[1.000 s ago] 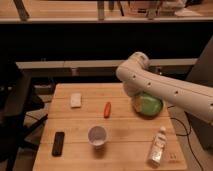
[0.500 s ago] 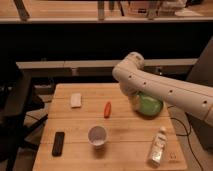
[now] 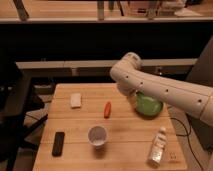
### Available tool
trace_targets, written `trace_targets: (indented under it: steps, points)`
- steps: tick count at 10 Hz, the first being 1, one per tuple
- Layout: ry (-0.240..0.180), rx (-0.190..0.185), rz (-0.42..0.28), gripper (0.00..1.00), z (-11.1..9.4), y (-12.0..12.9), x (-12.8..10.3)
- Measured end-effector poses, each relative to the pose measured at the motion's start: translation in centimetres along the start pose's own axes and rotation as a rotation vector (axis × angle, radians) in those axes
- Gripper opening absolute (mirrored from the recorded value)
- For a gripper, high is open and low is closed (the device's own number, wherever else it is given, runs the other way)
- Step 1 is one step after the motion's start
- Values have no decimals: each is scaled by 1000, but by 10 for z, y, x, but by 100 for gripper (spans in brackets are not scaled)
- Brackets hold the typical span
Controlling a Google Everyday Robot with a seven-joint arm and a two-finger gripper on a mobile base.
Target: Drag the pepper across the table
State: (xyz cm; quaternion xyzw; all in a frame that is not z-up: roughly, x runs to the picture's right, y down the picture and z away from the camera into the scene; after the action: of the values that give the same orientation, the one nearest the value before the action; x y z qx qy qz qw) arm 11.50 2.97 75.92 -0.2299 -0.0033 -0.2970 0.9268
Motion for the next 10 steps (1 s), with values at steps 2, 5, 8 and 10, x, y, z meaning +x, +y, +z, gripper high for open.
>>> trace_targets:
  steps: [2, 5, 8, 10]
  points:
    - [-1, 6, -36, 80, 3, -5, -1]
    - [-6, 15, -96, 80, 8, -12, -5]
    - [-14, 22, -156, 80, 16, -19, -9]
    - [-19, 26, -194, 80, 21, -22, -12]
